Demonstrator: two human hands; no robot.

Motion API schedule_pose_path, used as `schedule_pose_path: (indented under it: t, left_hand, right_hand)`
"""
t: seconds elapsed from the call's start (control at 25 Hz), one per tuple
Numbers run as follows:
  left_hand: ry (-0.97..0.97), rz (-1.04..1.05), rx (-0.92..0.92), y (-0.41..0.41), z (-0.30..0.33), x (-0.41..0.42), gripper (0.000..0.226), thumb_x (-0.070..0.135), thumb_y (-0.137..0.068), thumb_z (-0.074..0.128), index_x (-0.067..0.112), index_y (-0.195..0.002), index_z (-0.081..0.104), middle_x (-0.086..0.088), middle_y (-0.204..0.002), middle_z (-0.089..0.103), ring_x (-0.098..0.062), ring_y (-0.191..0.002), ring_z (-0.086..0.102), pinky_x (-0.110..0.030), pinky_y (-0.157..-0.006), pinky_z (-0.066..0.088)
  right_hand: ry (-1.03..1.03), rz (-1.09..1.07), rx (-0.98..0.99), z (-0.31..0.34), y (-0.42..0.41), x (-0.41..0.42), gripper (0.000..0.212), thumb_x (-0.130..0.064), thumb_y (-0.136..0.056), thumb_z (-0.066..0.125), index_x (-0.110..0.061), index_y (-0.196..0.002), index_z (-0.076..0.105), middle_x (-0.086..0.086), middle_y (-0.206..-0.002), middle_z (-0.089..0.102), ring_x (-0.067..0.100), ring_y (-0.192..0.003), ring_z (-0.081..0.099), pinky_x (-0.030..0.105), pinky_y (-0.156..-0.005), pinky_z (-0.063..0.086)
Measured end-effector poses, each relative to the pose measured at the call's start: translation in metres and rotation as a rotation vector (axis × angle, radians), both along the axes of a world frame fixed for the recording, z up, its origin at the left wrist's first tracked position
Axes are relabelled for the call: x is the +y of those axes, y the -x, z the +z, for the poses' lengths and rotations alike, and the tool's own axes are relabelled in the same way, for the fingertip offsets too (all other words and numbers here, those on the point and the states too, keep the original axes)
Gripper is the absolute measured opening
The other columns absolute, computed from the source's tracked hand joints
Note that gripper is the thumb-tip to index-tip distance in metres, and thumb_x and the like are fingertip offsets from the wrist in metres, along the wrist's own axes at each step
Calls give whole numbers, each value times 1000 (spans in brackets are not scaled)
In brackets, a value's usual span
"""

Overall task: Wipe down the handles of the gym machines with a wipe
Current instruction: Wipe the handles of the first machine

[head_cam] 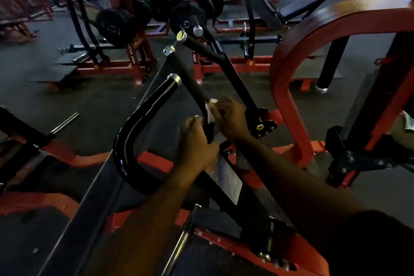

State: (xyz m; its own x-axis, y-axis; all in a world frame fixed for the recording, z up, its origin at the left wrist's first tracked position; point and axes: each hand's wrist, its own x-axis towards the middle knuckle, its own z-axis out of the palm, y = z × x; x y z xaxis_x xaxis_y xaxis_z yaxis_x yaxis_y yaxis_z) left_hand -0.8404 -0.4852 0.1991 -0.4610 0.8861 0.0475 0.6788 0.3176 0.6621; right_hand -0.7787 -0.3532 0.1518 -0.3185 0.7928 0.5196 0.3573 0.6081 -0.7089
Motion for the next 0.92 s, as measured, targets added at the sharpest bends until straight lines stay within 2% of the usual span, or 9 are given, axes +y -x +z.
schedule_pose_path:
  t: [0.08, 0.16, 0.32, 0.4, 0.48, 0.56, 0.64, 0.76, 0.92]
  left_hand:
    - [129, 49, -55, 14, -1, 32, 57, 16, -82, 71, 3, -133, 49, -20, -134, 51, -33, -125, 51, -38, -100, 46]
    - [158, 82, -112, 22, -2, 46, 34, 13, -79, 75, 6, -110, 65, -16, -108, 68, -29, -104, 66, -34, -81, 53]
    - [88, 137, -178, 27, -8, 47, 21, 19, -72, 82, 15, -91, 75, 0, -83, 75, -11, -75, 71, -35, -72, 59]
    - [48, 174, -172, 28, -11, 45, 30, 19, -66, 87, 13, -93, 75, 0, -84, 75, -11, -75, 71, -35, -73, 59]
    - [27, 218, -157, 27, -9, 45, 52, 21, -58, 93, 10, -104, 71, -1, -92, 74, -15, -83, 70, -33, -77, 58]
    - [16, 188, -101, 27, -9, 46, 80, 23, -51, 96, 8, -122, 62, 2, -101, 70, -14, -91, 67, -28, -80, 54]
    - [29, 130, -45, 26, -12, 49, 98, 26, -49, 97, 15, -135, 50, 1, -112, 68, -15, -98, 64, -30, -84, 53]
    - [12, 69, 41, 24, -18, 52, 85, 29, -53, 93, 22, -126, 52, 2, -112, 68, -19, -99, 67, -39, -80, 57]
    - [-71, 132, 2, 23, -20, 51, 70, 27, -65, 87, 21, -128, 56, 4, -116, 67, -14, -102, 65, -32, -81, 56]
  right_hand:
    - [17, 146, 55, -17, -14, -11, 14, -24, -84, 73, -14, -77, 78, -3, -78, 64, 5, -71, 62, 24, -64, 49]
    - [35, 240, 85, -21, -17, -5, 7, -12, -78, 80, -12, -85, 79, -12, -81, 61, -4, -72, 60, 14, -65, 46]
    - [-93, 286, 23, 16, 18, 41, 14, -14, -76, 81, -10, -89, 77, 8, -92, 66, 17, -80, 65, 22, -69, 50]
    - [-262, 348, -107, 25, 26, 51, 6, -18, -80, 76, -13, -84, 76, 8, -94, 66, 21, -85, 64, 23, -70, 47]
    - [-262, 396, -208, 17, 12, 40, 12, -21, -86, 70, -13, -78, 73, 6, -88, 65, 20, -78, 64, 21, -65, 42]
    - [-82, 451, -193, 5, -9, 25, 18, -23, -88, 71, -15, -72, 73, -4, -73, 64, 8, -64, 63, 20, -57, 42]
    - [159, 484, -80, -3, -21, 20, 4, -23, -83, 78, -21, -80, 76, -10, -73, 67, 0, -64, 65, 17, -58, 50]
    - [105, 302, 43, 6, -8, 35, 10, -15, -81, 79, -7, -88, 77, -4, -79, 64, -13, -62, 57, 0, -63, 40]
    - [128, 250, 177, 23, 24, 52, 7, -13, -83, 75, -7, -87, 73, -6, -86, 62, -11, -74, 58, 3, -68, 41]
